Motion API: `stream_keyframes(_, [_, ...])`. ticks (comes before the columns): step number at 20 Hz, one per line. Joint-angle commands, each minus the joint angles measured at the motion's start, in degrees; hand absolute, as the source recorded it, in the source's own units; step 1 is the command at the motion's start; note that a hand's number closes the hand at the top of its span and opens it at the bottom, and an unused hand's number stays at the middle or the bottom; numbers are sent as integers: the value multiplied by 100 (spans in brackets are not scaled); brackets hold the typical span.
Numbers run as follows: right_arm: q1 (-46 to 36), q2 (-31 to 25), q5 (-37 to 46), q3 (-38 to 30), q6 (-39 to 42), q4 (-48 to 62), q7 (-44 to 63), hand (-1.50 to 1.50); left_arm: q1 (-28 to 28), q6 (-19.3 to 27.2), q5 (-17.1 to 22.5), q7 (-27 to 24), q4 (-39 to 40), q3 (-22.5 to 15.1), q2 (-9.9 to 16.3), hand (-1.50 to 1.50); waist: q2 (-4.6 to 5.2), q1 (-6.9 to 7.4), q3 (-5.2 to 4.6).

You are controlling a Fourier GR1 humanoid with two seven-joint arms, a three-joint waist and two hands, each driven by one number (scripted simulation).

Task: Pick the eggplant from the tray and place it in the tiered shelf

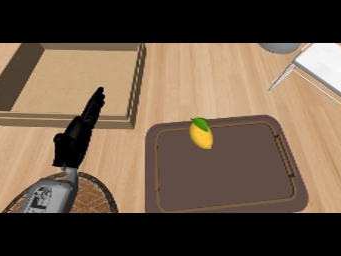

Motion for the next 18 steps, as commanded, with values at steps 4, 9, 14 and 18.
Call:
stream_keyframes(4, [125, 183, -203, -114, -55, -847, 449, -150, -33, -108, 25, 22, 142, 125, 34, 0, 8, -15, -9])
stream_keyframes(9, [510, 565, -637, -148, -257, -1588, 240, -150, -192, -40, -68, 266, -11, 131, 4, 0, 0, -30, -6])
stream_keyframes(14, [398, 345, -1410, -132, 108, -1900, -215, -150, -78, -6, -114, 276, -83, 59, -153, 0, -4, -27, -7])
stream_keyframes(18, [-100, 343, -905, -60, -418, -1749, 282, -150, -123, -126, -96, 77, 170, 110, -127, 0, 22, 28, -9])
